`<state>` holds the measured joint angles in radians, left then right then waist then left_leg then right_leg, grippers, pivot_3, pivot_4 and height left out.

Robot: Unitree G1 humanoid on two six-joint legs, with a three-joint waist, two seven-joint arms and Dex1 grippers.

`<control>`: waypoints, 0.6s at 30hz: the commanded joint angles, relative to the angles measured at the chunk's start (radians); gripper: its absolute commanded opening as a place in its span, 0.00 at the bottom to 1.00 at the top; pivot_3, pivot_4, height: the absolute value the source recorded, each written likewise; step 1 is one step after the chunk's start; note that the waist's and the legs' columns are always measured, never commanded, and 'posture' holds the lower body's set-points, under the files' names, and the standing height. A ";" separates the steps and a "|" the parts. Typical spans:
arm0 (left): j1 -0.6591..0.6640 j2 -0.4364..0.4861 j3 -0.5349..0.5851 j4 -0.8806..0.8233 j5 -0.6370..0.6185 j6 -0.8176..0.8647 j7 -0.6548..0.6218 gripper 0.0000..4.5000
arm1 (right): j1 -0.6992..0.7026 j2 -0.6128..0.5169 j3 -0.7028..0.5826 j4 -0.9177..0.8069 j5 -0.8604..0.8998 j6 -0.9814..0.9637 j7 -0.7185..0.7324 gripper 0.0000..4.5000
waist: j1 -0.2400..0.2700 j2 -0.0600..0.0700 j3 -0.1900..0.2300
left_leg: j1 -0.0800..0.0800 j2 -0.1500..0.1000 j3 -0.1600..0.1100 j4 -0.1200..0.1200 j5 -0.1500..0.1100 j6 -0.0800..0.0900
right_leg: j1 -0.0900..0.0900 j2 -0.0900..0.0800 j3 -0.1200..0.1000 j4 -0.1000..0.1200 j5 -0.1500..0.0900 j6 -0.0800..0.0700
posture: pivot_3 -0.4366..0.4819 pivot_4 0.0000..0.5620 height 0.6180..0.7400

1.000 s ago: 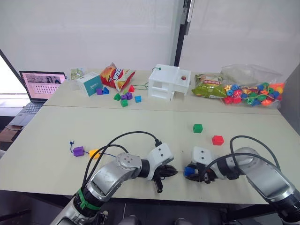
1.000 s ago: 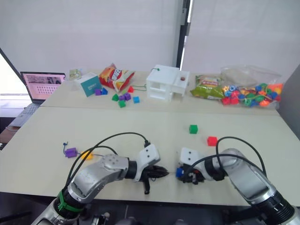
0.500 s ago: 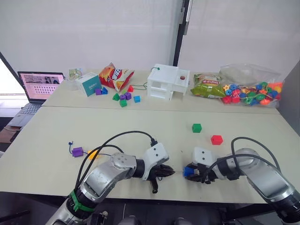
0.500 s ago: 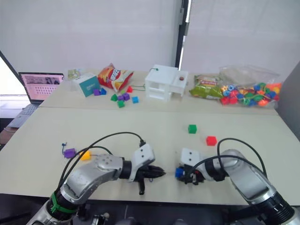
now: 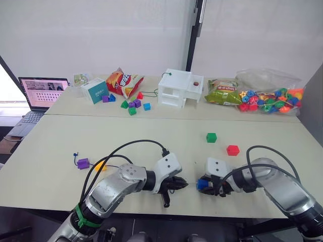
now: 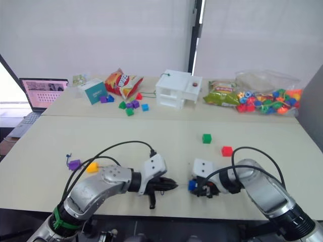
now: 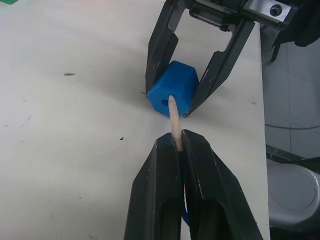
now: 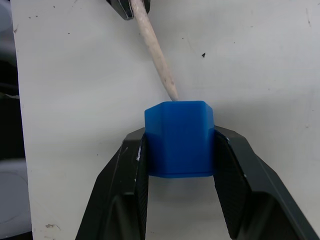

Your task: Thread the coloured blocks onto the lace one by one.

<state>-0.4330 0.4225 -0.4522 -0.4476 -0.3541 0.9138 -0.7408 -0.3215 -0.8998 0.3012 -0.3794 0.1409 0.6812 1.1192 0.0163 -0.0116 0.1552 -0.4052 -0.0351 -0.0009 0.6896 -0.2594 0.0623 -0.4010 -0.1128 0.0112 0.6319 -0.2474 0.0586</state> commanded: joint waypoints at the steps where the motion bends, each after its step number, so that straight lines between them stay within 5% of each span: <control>1: -0.021 -0.032 -0.024 -0.031 -0.012 -0.012 0.000 0.00 | 0.016 -0.006 0.026 -0.017 -0.004 0.024 -0.004 0.29 | 0.001 0.000 0.000 | 0.000 0.000 0.000 0.000 0.000 0.000 | 0.000 0.000 0.000 0.000 0.000 0.000 | 0.48 0.27 1.00; 18: -0.054 -0.149 -0.094 0.033 0.015 -0.044 0.010 0.00 | 0.019 0.000 0.027 -0.044 0.006 0.054 -0.014 0.29 | 0.017 0.000 0.000 | -0.001 0.000 0.000 0.003 0.000 0.000 | 0.002 0.000 0.000 -0.001 0.000 0.000 | 0.48 0.27 1.00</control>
<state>-0.4570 0.3367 -0.5063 -0.3733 -0.3106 0.9164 -0.7088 -0.3114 -0.9144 0.2946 -0.4065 0.1406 0.7276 1.1098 0.0332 -0.0116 0.1552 -0.4058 -0.0355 -0.0012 0.6928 -0.2597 0.0628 -0.3990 -0.1129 0.0109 0.6311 -0.2472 0.0589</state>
